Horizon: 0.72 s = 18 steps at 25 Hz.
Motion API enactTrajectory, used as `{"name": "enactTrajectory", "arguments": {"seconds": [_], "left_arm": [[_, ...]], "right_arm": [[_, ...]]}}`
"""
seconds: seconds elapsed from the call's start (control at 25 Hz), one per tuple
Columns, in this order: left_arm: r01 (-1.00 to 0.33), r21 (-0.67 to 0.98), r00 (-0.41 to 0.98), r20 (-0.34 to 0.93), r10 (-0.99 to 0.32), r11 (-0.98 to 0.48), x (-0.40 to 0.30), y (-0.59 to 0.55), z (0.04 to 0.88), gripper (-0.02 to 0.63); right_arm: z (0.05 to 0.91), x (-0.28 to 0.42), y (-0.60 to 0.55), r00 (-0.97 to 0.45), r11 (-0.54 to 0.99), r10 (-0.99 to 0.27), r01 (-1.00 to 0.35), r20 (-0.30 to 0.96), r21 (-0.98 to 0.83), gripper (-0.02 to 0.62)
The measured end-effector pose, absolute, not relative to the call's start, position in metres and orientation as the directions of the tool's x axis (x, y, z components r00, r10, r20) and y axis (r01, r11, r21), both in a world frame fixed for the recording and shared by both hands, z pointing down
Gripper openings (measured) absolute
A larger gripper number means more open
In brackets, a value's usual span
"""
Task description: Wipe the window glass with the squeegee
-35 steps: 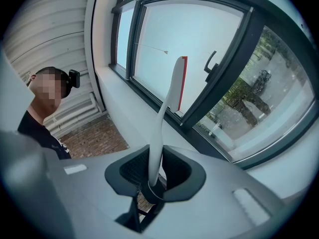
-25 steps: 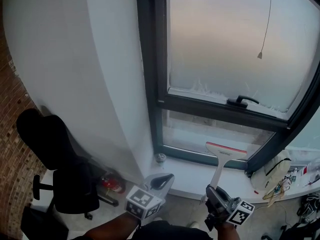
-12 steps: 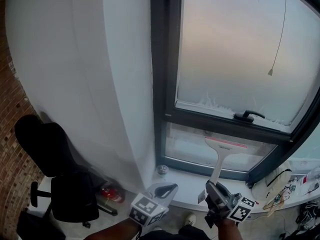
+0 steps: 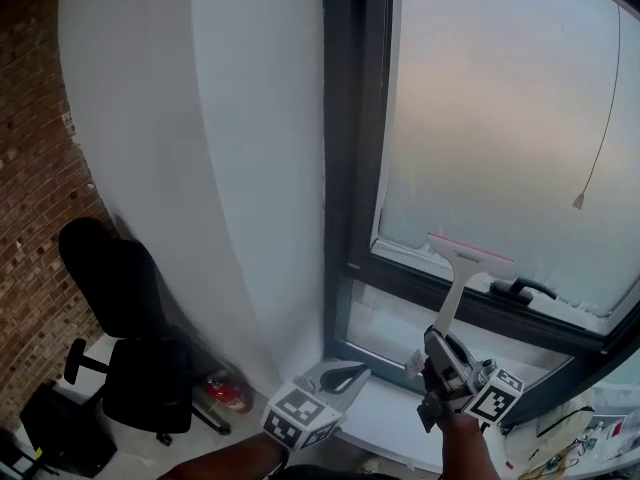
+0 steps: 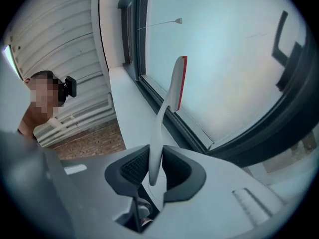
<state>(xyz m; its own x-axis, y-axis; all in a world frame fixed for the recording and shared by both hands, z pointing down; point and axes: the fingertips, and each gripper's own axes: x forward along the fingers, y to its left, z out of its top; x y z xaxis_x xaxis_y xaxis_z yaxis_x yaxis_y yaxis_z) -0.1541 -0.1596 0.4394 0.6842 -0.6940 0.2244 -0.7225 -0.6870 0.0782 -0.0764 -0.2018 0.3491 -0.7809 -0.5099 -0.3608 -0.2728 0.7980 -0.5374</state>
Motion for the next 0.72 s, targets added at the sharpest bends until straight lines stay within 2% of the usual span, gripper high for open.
{"name": "enactTrajectory", "arguments": {"seconds": [0.32, 0.72], "left_arm": [[-0.813, 0.039, 0.577, 0.195, -0.793, -0.581, -0.128, -0.210, 0.428, 0.001], [-0.783, 0.045, 0.614, 0.216, -0.759, -0.620, -0.125, -0.234, 0.430, 0.001]], "right_arm": [[0.295, -0.077, -0.272, -0.819, 0.877, -0.360, -0.134, -0.446, -0.461, 0.094], [0.202, -0.111, -0.328, -0.811, 0.938, -0.305, -0.163, -0.499, -0.307, 0.094]]}}
